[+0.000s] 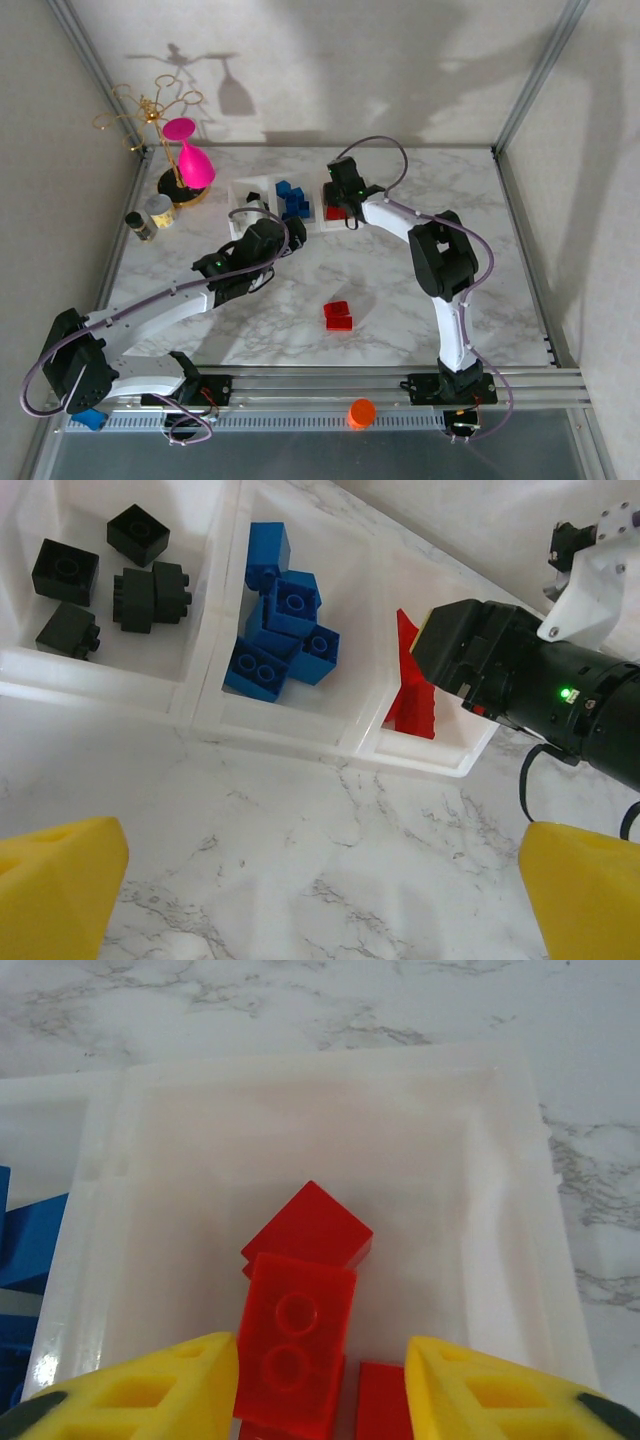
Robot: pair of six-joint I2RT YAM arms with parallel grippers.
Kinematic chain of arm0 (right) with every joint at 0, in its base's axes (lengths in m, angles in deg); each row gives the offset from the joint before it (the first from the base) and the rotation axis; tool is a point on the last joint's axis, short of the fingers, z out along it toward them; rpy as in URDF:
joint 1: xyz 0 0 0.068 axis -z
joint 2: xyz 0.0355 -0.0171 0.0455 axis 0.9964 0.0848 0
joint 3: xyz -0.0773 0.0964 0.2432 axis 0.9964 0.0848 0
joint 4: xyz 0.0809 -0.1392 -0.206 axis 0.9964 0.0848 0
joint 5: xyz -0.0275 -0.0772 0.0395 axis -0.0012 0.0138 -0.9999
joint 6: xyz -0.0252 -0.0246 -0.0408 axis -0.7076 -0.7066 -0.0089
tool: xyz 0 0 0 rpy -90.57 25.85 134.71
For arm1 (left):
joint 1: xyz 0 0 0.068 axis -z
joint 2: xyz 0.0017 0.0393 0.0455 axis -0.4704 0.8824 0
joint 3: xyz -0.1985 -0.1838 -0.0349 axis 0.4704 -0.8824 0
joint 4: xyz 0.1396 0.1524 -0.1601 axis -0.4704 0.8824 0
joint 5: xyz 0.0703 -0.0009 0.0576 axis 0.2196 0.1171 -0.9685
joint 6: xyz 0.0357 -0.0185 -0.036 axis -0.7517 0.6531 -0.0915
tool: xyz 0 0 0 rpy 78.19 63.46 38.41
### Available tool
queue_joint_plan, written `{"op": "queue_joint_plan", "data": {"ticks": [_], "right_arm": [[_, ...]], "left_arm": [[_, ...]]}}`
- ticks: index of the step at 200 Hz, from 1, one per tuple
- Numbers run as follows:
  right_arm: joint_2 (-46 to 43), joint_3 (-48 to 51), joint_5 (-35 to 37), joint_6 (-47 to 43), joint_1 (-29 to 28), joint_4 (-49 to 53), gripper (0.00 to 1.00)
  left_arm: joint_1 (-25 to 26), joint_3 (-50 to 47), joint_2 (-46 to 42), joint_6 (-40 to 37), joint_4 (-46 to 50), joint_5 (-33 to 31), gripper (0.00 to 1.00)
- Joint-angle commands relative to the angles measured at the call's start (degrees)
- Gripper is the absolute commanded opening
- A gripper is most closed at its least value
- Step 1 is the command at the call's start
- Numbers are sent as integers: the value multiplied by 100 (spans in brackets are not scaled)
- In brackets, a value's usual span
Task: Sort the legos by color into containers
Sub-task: Place the lego in the container.
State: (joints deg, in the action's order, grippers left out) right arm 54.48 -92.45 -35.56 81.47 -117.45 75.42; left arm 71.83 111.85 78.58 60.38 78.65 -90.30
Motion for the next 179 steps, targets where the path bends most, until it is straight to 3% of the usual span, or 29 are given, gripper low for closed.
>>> {"op": "queue_joint_plan", "data": {"ticks": [1,27,90,179], "right_arm": [[-404,288,39,-126,-18,-148,52],[-875,750,76,-84,-112,-148,54],[-2069,2183,-689,192,-343,-26,62],[-3337,3735,-578,854,-1583,1147,73]], "left_arm": [[-35,145,12,-33,21,47,99],[24,99,-44,51,106,62,100],[217,-334,-402,427,278,129,100],[597,-1063,-1045,1060,667,147,99]]}}
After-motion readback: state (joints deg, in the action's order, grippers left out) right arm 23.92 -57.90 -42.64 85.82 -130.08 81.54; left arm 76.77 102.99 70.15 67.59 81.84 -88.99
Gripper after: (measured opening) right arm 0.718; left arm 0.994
